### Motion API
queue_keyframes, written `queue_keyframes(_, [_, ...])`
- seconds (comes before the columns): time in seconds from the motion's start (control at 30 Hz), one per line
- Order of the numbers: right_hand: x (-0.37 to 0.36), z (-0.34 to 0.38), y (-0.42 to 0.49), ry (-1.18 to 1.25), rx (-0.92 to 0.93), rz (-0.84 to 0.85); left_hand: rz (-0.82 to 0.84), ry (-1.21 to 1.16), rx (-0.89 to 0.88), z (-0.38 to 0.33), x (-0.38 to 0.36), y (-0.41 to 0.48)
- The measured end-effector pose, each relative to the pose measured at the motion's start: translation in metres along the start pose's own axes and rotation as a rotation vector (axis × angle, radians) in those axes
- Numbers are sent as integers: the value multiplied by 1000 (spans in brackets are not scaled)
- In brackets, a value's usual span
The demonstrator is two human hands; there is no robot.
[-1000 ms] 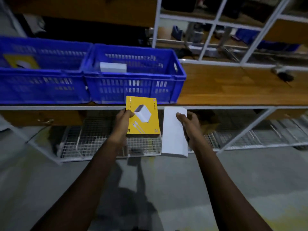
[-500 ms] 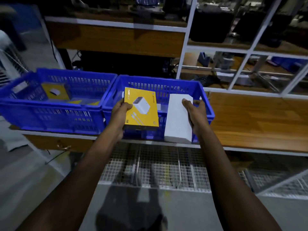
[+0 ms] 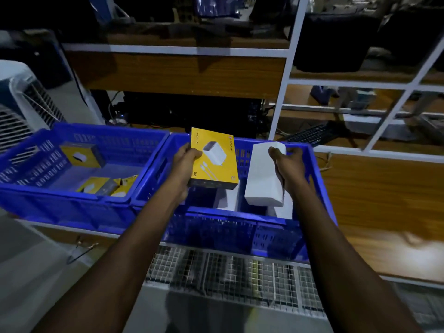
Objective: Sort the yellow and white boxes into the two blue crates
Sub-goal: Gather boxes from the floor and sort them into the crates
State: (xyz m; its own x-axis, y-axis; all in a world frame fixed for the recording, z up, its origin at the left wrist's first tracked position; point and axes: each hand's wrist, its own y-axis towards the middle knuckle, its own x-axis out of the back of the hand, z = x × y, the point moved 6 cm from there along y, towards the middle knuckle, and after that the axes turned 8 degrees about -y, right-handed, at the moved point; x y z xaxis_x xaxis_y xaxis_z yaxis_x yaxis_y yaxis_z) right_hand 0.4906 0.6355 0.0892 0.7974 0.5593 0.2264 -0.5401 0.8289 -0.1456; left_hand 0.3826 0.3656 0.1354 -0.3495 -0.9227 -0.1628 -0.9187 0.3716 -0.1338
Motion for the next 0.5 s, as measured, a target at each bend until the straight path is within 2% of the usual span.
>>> queue_keyframes(0.2, [-16,-13,-2,-444,-18,163,-2,-21,28,14,0,24])
queue_keyframes(0.33, [-29,3,-18,-409,46,174,50,-12,63,23,5,36])
queue_keyframes(0.5, [-71,42,-62,-275,170,305,101,-40,29,12,16,44])
